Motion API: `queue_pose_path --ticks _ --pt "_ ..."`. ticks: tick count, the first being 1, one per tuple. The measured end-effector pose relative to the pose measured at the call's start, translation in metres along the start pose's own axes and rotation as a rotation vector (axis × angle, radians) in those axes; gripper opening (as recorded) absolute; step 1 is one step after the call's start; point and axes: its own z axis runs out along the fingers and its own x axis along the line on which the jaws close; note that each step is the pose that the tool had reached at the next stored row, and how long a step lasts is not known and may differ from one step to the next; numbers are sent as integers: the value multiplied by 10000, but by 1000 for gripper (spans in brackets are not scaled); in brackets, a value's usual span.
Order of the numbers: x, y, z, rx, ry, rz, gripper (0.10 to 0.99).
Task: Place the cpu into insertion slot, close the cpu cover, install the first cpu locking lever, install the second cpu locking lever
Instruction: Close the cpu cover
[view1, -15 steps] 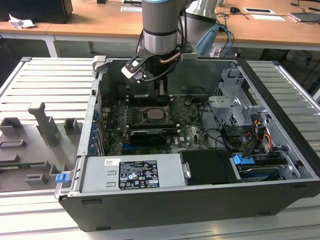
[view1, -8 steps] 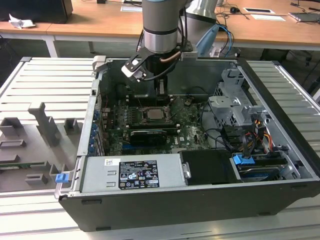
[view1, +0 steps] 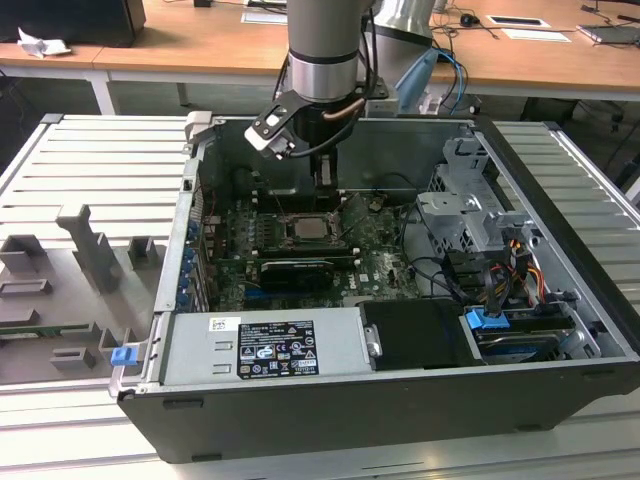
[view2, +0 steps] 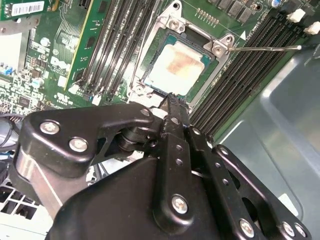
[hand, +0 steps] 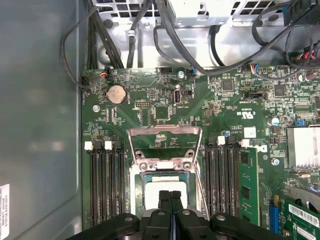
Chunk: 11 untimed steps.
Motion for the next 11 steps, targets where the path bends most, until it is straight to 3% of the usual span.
queue_pose_path --ticks 11 --pt "2 20 -54 0 -2 2 106"
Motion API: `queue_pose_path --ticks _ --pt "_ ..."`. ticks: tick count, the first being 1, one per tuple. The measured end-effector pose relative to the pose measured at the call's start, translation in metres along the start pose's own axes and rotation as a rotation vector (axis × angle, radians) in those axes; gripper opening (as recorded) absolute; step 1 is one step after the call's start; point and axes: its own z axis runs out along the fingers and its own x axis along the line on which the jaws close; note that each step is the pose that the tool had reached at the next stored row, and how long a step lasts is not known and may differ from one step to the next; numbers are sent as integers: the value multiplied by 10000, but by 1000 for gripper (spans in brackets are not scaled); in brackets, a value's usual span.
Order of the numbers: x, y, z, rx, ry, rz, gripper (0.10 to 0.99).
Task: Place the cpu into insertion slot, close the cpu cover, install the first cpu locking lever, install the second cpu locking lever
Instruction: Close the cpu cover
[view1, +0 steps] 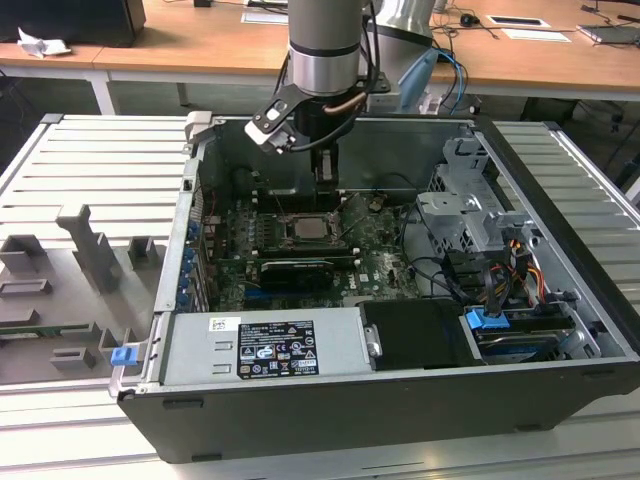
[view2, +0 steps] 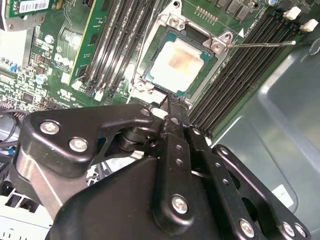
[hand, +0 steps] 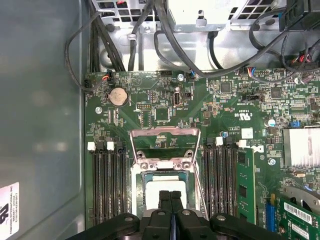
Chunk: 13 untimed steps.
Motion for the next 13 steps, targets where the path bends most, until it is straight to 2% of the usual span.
queue_pose_path --ticks 13 --pt "3 21 -31 1 -4 0 106"
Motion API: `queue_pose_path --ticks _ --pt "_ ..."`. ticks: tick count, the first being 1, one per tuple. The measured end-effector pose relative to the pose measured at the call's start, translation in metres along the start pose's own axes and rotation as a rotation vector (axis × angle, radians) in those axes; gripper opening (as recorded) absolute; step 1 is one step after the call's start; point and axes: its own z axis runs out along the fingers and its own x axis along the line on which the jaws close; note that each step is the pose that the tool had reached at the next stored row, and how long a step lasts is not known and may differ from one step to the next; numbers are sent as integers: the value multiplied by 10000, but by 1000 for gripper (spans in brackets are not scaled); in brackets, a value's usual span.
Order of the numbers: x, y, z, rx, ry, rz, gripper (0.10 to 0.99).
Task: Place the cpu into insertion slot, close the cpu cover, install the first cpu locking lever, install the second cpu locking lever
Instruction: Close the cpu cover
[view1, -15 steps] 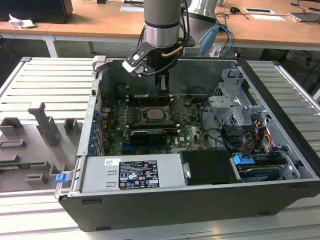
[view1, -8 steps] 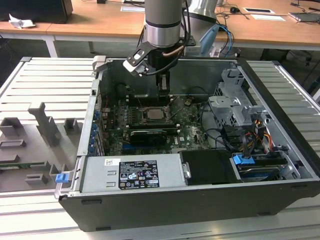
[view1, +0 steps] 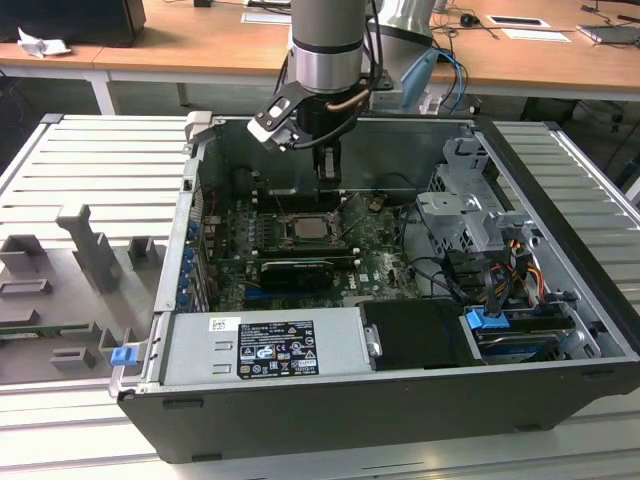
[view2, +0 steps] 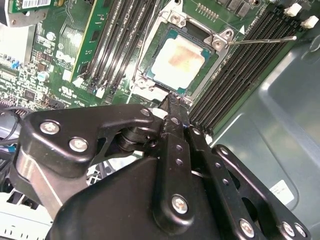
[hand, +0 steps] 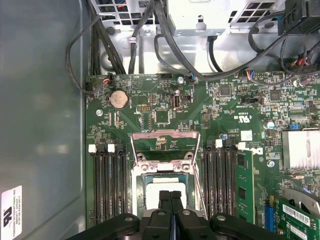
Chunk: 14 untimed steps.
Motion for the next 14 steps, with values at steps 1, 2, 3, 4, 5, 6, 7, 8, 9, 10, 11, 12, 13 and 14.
queue_pose_path --ticks 1,2,3,4,5,6,7,8,9,10,11,12,13,14 --pt "1 1 -9 -1 1 -1 106" --pt "1 2 -19 -1 0 -2 106" --pt "2 3 -40 -1 0 -1 106" --pt "3 4 -54 -1 0 -1 106" --pt "3 5 -59 -2 0 -1 106" --pt "3 5 -65 -2 0 0 106" --pt "3 8 -70 -1 0 0 106" --pt "4 13 -74 -2 1 -1 106" --pt "4 26 -81 -1 0 0 106" --pt "4 31 -84 -1 -1 0 106" --pt "5 33 -85 -2 0 0 106" --pt "5 37 -88 -1 -1 -1 106" --pt "5 40 -90 -1 -1 -1 106" --pt "5 46 -93 -1 -2 -1 106"
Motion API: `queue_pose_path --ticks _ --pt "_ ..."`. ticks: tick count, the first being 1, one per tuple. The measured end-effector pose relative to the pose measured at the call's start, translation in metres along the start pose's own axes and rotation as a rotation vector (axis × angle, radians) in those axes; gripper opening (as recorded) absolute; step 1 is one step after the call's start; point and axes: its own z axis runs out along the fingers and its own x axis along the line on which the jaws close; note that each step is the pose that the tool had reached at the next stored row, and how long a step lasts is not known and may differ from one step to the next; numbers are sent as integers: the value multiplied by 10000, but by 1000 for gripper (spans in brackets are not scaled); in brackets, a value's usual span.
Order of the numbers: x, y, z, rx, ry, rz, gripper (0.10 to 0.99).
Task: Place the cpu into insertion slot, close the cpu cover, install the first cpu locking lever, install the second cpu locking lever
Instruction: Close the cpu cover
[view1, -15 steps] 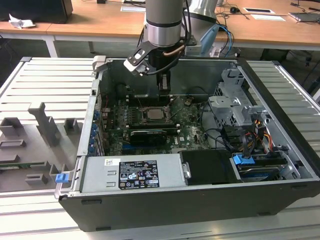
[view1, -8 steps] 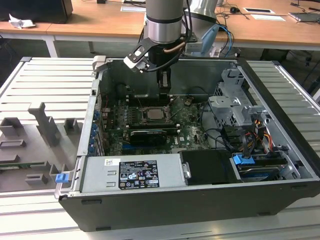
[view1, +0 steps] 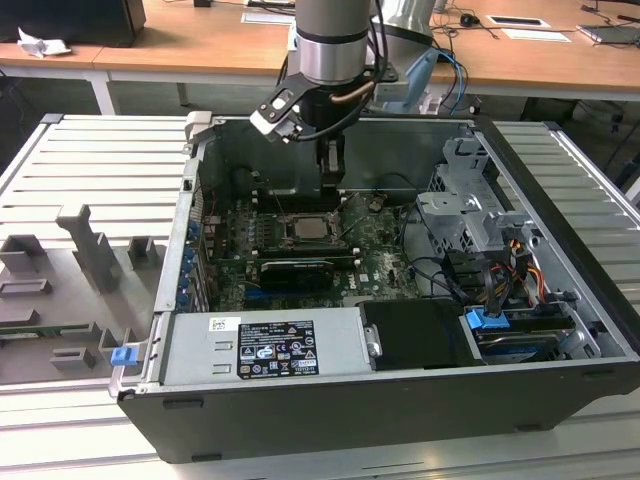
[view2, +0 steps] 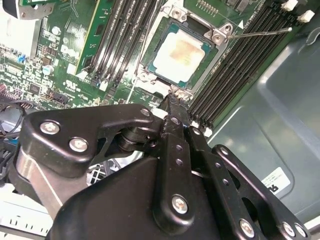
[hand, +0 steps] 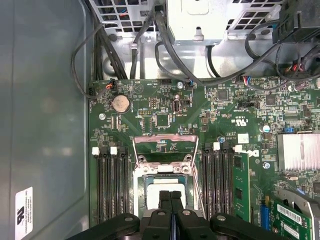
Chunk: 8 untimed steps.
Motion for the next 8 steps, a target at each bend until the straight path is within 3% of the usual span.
queue_pose_path --ticks 8 --pt "1 16 -14 1 -3 -1 106"
